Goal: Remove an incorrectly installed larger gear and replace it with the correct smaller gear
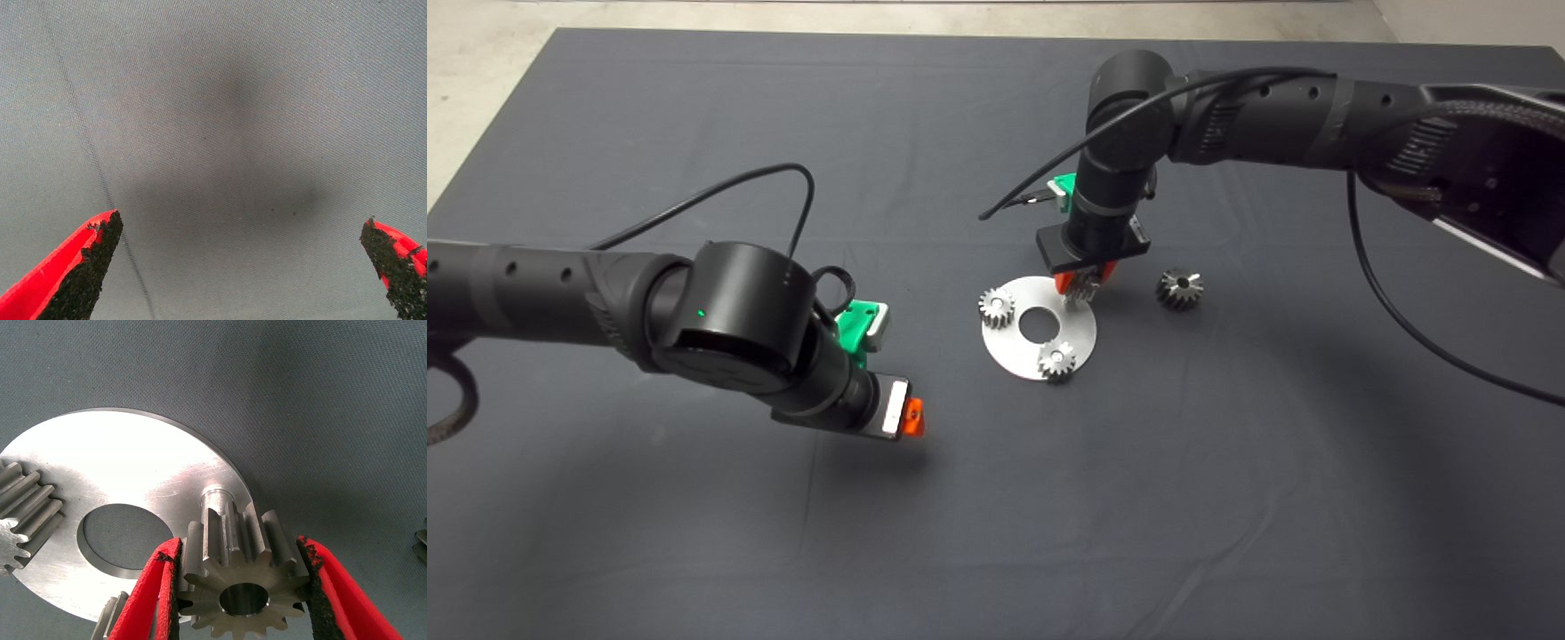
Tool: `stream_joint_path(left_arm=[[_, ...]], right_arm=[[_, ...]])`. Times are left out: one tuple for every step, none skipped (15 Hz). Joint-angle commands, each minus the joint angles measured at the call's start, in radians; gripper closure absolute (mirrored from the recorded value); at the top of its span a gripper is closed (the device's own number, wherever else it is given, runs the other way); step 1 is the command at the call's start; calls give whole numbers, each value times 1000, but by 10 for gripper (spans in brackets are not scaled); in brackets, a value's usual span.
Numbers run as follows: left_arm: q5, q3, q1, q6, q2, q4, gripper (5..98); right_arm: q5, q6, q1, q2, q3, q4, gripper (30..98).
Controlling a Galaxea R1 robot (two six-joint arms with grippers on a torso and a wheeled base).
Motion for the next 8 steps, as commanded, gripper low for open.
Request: stream_joint_path(left_arm=[[25, -5, -13, 8, -5, 9, 115], [25, -5, -13, 8, -5, 9, 115], [25, -5, -13, 16, -5, 9, 115], [25, -5, -13, 17, -5, 9, 115], [25, -5, -13, 17, -6, 9, 115], [25, -5, -13, 17, -5, 9, 115], [25, -5, -13, 19, -5, 9, 115], [25, -5, -13, 20, -5, 9, 115]], right_arm=[[-124, -1, 0, 16, -7, -45, 918], [-123, -1, -1, 20, -5, -45, 918], [-123, 2, -1, 32, -5, -45, 918], [-122, 3, -1, 41, -9, -44, 918], [-123, 2, -1, 42, -16, -44, 918], [-123, 2, -1, 42, -17, -45, 917], [-123, 2, -1, 43, -17, -45, 917], [-123, 4, -1, 43, -17, -45, 918]])
